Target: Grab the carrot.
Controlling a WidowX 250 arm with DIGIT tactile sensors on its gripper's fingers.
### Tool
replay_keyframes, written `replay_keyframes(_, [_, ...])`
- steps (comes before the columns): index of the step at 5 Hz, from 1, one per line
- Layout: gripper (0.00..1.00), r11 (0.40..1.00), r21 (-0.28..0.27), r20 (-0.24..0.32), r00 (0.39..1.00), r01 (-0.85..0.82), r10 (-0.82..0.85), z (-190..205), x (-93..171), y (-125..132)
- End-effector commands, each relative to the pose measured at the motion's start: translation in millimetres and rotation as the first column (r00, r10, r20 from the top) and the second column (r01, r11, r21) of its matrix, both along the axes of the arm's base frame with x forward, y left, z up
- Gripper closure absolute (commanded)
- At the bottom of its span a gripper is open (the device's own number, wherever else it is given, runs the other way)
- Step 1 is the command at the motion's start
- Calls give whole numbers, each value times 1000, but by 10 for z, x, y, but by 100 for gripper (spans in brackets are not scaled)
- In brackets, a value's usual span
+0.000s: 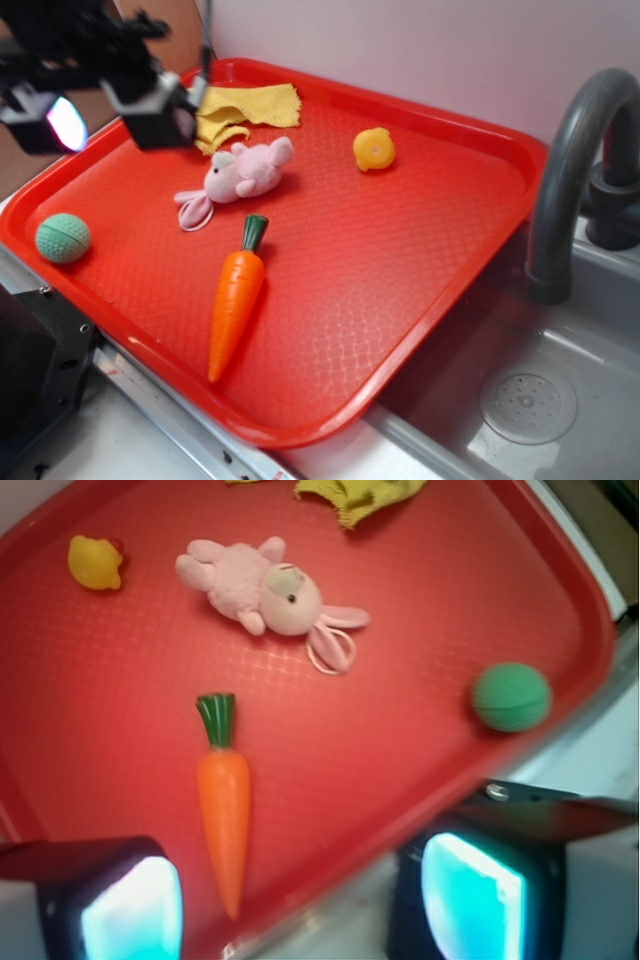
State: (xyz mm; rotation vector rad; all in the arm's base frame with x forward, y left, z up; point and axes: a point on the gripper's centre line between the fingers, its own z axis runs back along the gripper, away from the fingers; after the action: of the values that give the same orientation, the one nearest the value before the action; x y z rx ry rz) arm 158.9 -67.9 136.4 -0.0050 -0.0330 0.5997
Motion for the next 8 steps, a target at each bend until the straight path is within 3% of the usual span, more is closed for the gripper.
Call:
replay_keyframes(1, [0,998,15,32,998,57,-58,-477,249,-238])
replay_keyframes(4, [0,994,35,-111,988,107,-103,-1188,245,-223])
replay_keyframes(5, [0,991,24,-113,985,131,-127,-1269,232,-248])
replay_keyframes(6, [100,991,37,-110,986,128,-123,-1276,220,-244])
replay_keyframes(8, [100,994,37,-106,990,99,-95,-1158,224,-178])
